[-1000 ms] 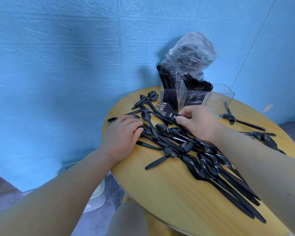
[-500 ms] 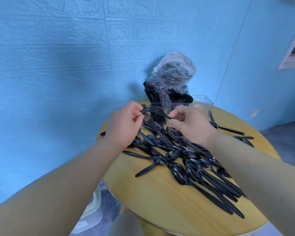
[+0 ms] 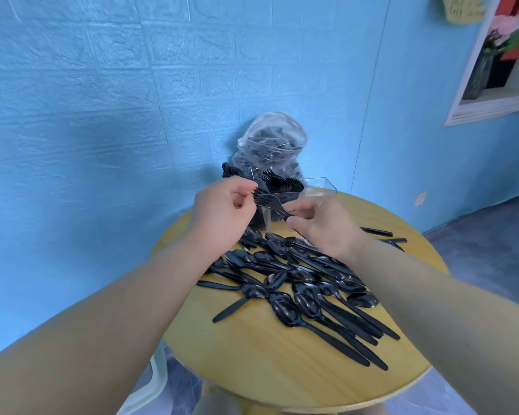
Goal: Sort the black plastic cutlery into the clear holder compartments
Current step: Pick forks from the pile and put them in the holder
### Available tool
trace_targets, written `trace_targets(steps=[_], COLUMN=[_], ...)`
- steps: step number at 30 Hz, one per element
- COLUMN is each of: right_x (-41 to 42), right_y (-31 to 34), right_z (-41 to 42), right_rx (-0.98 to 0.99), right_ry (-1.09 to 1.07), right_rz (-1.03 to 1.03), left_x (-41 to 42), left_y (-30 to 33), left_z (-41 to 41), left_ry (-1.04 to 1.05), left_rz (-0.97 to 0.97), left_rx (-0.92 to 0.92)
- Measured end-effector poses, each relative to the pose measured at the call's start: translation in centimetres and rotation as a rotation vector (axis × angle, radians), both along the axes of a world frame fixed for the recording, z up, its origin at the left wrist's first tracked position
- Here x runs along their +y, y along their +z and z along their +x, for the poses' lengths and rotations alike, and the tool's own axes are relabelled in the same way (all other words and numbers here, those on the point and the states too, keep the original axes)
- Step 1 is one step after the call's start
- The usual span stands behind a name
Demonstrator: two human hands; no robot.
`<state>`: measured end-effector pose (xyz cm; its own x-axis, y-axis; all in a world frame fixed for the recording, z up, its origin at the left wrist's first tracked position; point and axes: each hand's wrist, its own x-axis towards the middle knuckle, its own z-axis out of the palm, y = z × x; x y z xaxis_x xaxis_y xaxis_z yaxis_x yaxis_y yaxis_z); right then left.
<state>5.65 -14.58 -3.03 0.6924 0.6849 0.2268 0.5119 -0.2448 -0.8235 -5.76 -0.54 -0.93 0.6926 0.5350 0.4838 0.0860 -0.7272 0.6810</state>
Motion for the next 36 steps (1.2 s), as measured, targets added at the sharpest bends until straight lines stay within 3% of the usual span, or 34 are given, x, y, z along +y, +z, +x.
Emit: trace_targets(steps=[5, 13, 18, 22, 26, 28, 36], right_x=[-1.0, -0.7, -0.4, -0.4, -0.4, -0.4, -0.2], right_y=[0.5, 1.5, 3.1, 3.1, 3.1, 3.1, 2.9], right_z=[0.1, -0.1, 0.1, 0.4, 0.1, -0.1, 0.0], right_rx=[0.010, -0.057, -0.324, -0.055, 0.352, 0.478, 0.443], right_ry=[-0.011, 0.113, 0.035, -0.026, 0.009, 0.013, -0.067], right_rz=[0.021, -0.061, -0.076, 0.139, 0.383, 0.451, 0.441], left_x=[-0.5, -1.6, -2.0, -1.9, -2.1, -2.1, -2.1], left_y=[0.2, 0.3, 0.8, 0.6, -0.5, -0.9, -0.1], left_z=[0.2, 1.2, 1.8, 1.8, 1.5, 1.3, 0.8], left_ry=[-0.068, -0.087, -0.133, -0.120, -0.168, -0.191, -0.173], left_rz=[-0.008, 0.132, 0.131, 0.129, 0.229, 0.249, 0.348], left_rx=[0.055, 0.049, 0.004, -0.010, 0.357, 0.445, 0.402])
